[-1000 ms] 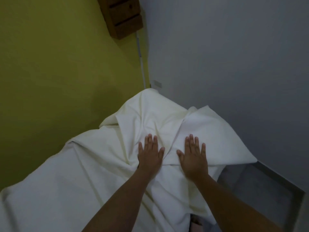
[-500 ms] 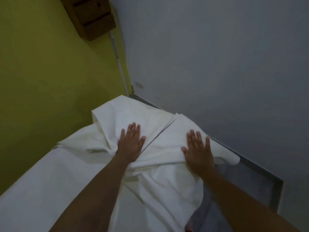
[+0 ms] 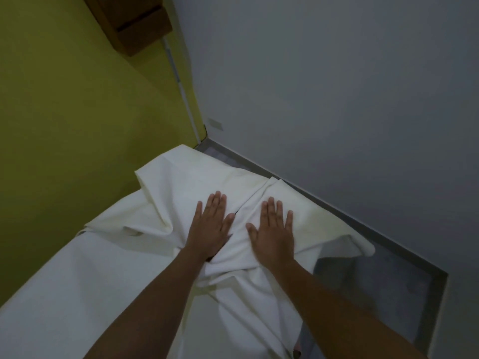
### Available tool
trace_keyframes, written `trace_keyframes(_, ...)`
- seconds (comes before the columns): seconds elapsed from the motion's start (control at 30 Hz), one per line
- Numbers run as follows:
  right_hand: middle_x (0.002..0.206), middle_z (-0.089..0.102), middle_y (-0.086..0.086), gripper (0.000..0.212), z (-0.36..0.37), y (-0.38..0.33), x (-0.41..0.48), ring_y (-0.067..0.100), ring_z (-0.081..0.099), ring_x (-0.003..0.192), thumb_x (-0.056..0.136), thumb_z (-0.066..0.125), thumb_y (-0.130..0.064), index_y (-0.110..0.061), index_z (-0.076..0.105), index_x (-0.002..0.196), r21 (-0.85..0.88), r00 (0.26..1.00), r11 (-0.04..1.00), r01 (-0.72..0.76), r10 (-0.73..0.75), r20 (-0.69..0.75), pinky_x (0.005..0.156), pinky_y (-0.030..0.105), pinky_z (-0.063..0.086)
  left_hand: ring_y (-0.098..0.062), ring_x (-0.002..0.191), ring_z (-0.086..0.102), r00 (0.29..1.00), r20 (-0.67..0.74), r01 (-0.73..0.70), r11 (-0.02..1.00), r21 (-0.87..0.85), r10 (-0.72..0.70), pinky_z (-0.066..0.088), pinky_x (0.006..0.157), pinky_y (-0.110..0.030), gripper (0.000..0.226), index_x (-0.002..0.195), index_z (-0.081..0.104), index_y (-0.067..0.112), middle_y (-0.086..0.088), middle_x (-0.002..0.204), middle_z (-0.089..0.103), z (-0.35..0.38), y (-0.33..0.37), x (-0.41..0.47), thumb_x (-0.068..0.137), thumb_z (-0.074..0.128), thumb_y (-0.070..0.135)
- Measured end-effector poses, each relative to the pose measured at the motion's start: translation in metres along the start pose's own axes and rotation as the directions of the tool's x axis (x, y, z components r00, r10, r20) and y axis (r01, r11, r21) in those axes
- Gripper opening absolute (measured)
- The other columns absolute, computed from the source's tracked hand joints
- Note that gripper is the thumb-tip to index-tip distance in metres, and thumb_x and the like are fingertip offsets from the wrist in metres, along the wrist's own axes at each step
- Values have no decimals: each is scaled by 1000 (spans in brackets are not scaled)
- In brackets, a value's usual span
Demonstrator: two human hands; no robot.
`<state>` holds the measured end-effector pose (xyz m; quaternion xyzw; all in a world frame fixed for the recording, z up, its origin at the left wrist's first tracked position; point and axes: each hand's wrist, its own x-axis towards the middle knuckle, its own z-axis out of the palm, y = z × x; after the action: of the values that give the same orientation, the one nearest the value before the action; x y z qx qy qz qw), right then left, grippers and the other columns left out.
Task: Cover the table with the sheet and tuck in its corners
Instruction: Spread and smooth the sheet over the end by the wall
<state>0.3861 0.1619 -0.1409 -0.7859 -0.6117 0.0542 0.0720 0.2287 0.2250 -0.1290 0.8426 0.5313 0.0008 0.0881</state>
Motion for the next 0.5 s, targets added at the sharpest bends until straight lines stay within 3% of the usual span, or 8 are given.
trace_keyframes(0.17, 150, 33, 19, 67, -6, 33, 21, 33, 27, 141, 93, 24, -43, 1, 34, 142, -116, 999, 993, 28, -25, 24, 113, 54, 8, -17, 148, -10, 986, 164, 17, 1000, -25, -13, -7, 119, -42, 69, 152, -4, 11, -6, 161, -8, -10, 3, 24, 97, 1, 52)
trace_keyframes(0.3, 149, 36, 20, 61, -23, 79, 35, 35, 30, 139, 95, 28, -39, -1, 34, 142, -170, 999, 985, -21, 28, 35, 113, 60, 13, -18, 148, -8, 970, 238, 55, 998, -31, -46, -5, 119, -44, 67, 152, -4, 10, -6, 161, -8, -16, 5, 45, 99, 7, 50)
trace_keyframes(0.43, 157, 18, 14, 57, -38, 89, 34, 31, 10, 146, 98, 24, -30, -4, 18, 149, -137, 999, 990, -22, 28, 42, 114, 56, 0, -20, 149, -2, 990, 138, 50, 998, -46, -43, -2, 119, -45, 74, 152, 3, 9, -8, 161, -1, -12, 6, 44, 95, 2, 56)
trace_keyframes(0.5, 153, 27, 17, 56, -47, 71, 33, 35, 20, 143, 94, 27, -22, -1, 26, 146, -25, 998, 999, -41, 39, -42, 113, 58, 8, -21, 149, 2, 998, 1, 61, 996, -63, -61, -2, 119, -44, 82, 152, 9, 9, -8, 161, 5, -10, 6, 36, 88, -5, 57)
